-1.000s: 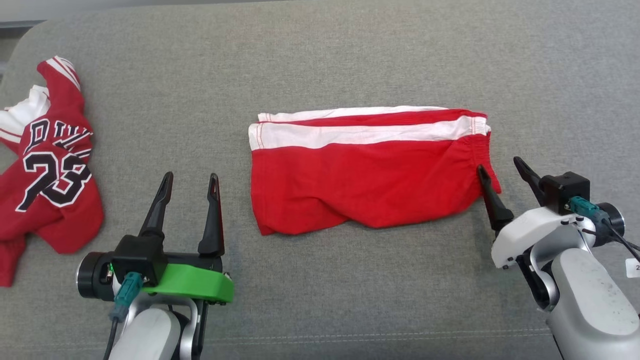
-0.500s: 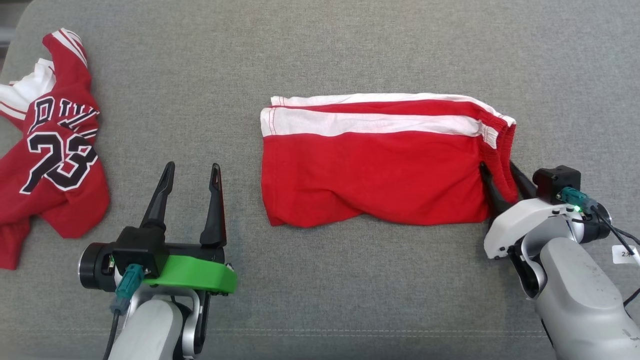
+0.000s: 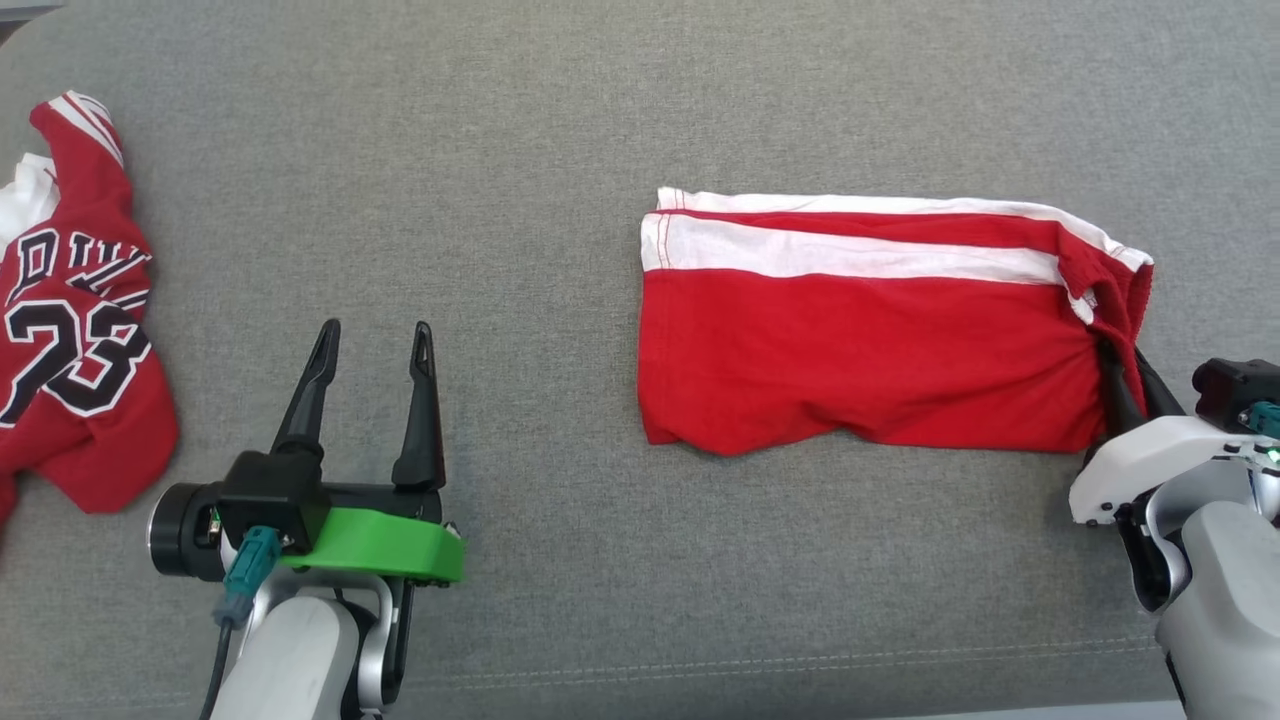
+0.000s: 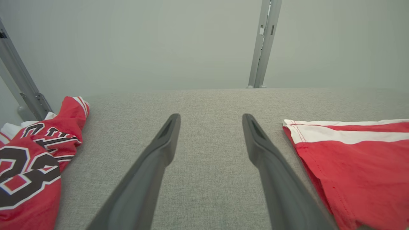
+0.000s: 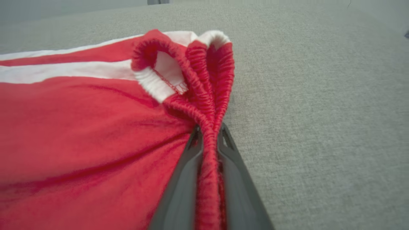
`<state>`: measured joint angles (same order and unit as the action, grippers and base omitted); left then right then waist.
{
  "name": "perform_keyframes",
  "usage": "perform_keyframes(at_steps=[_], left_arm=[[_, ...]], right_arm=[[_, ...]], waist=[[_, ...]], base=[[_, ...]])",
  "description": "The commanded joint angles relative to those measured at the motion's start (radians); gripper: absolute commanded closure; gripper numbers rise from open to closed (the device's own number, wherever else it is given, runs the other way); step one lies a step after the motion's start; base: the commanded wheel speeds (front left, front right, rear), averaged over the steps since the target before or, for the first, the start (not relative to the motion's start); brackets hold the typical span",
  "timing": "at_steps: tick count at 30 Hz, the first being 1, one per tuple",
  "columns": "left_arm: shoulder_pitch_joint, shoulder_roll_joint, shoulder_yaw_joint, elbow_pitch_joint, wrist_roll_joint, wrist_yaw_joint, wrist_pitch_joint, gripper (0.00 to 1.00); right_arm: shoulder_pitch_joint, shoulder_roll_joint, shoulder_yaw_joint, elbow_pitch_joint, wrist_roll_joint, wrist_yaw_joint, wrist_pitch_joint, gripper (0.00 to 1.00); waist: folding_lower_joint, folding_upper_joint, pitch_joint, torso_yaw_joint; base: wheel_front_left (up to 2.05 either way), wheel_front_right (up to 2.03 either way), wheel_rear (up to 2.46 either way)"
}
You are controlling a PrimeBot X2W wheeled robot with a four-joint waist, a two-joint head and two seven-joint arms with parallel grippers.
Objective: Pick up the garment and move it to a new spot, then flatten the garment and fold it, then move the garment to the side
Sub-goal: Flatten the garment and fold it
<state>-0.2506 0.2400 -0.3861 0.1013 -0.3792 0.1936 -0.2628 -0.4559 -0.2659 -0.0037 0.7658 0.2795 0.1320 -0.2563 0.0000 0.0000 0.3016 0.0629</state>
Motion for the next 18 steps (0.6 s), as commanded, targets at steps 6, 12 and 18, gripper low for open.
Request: perform_keyframes(at_steps=[6,12,18], left_arm=[[0.019,0.006,0.013,0.007,0.009,-0.006,-0.003,0.0],[0.012,0.005,0.007,0.015,0.006,-0.009,-0.002,0.0],[-0.005,-0.009,-0.001,0.02,0.003,-0.017,-0.002,0.0]], right_arm=[[0.005,0.039,0.079,-0.147,0.051,-0.002,0.043,1.0],[0.031,0.074,0.205,-0.409,0.06,-0.002,0.166,1.0],[0.037,0.111,0.337,-0.552,0.065,-0.002,0.271,1.0]], waist=[[0.0,0.0,-0.021,-0.04],[0.0,0.0,-0.028,-0.047],[0.0,0.0,-0.021,-0.019]], base=[[0.0,0.0,0.0],[0.0,0.0,0.0],[0.0,0.0,0.0]])
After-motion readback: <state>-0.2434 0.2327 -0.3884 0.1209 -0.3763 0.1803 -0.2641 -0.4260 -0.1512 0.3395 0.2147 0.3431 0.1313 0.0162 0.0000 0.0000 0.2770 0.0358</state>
